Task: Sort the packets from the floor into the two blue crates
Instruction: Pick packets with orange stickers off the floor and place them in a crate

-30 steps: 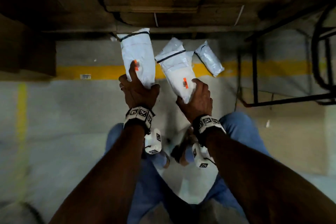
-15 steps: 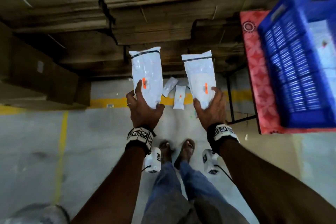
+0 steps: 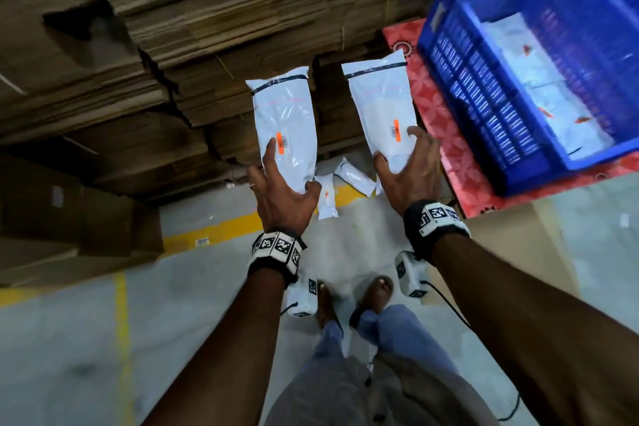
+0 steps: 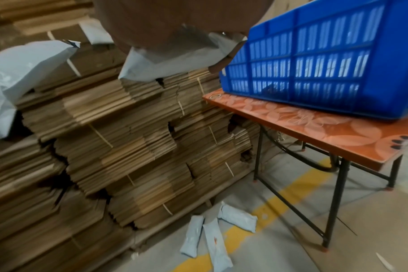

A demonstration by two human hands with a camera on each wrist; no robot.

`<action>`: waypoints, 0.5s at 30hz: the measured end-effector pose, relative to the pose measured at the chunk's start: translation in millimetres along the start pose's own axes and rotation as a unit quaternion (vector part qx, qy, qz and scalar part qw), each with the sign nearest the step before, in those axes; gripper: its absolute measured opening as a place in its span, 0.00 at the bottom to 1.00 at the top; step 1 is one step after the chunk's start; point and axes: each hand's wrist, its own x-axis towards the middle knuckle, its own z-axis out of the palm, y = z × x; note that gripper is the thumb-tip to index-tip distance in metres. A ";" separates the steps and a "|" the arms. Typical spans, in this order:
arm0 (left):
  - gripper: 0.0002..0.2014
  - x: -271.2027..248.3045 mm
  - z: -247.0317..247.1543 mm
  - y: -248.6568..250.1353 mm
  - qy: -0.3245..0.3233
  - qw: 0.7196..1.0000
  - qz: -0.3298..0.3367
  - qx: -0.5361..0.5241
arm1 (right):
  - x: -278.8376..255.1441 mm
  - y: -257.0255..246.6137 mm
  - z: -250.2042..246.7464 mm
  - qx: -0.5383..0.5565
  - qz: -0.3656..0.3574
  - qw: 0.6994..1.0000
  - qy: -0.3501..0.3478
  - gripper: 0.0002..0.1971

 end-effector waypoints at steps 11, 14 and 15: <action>0.46 -3.7 58.2 116.5 0.029 0.997 0.065 -0.016 | 59.2 42.1 -91.3 -0.002 -0.005 0.997 0.074 0.31; 0.46 -11.8 87.5 155.8 0.046 0.996 0.070 -0.032 | 92.9 62.2 -127.5 0.025 -0.021 0.995 0.095 0.31; 0.46 -14.0 97.7 170.0 0.050 0.995 0.072 -0.040 | 104.4 68.3 -139.7 0.035 -0.025 0.994 0.103 0.32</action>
